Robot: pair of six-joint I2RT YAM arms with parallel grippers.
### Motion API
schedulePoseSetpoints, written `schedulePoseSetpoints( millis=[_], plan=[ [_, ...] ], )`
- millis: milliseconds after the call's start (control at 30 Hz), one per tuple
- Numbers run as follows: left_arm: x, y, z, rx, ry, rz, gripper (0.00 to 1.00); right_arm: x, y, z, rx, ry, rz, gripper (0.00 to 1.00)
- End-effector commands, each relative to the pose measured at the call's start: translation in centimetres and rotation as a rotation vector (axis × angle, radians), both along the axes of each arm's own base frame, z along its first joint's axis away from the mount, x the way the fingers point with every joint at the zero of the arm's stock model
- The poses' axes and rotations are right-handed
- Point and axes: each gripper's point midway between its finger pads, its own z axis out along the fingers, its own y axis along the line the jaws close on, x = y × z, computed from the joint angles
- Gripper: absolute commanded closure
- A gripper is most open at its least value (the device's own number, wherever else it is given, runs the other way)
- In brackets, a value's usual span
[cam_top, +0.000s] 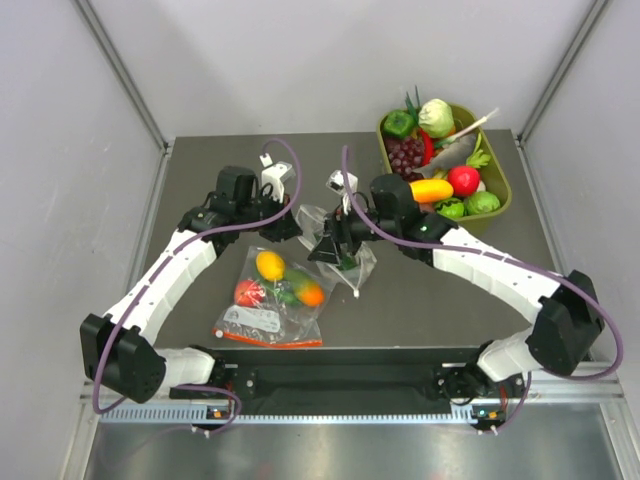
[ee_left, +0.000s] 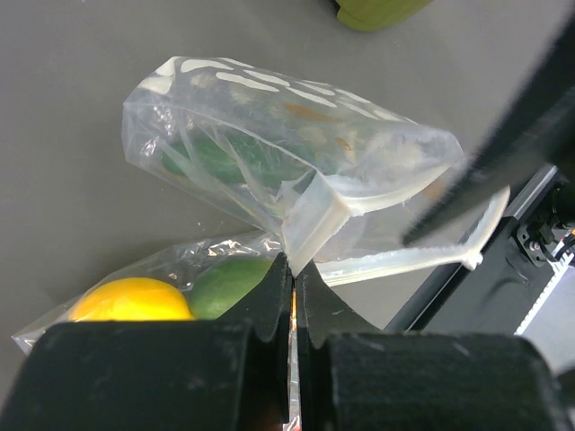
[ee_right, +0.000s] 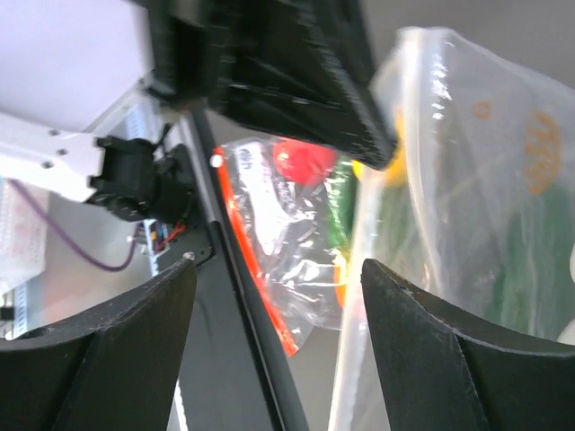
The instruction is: Open the zip-top bag and remove the fake food
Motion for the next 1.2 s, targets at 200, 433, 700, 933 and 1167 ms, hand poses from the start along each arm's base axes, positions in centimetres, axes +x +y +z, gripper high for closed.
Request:
schedulePoseSetpoints(
  millis=[200,433,700,933,1167],
  plan=[
    [0.2,-0.3,0.9,-0.027,-0.046,-0.02,1.0,6.3,-0.6,-1.7,-0.045,-0.046,-0.296,0.23],
    [0.2,-0.4,0.5,-0.028,-0.032,-0.027,1.0,8.9,-2.9,-2.2,-0.012,-0.055,-0.459,0.24],
    [0.0,-0.5,0.3,-0.029,-0.021,-0.039,1.0,10.9,-4.6,-2.6,0.058,-0.029,-0.562,0.25],
    [-0.1,-0.6,0.4,-0.031,-0.022,-0.045,1.0,12.0,-4.8,-2.7,0.031,-0.057,-0.588,0.27],
    [-0.3,-0.7,0.4,-0.036,-0.018,-0.059,1.0,12.6,-4.8,-6.5,-0.195,-0.142,-0.618,0.3]
  ],
)
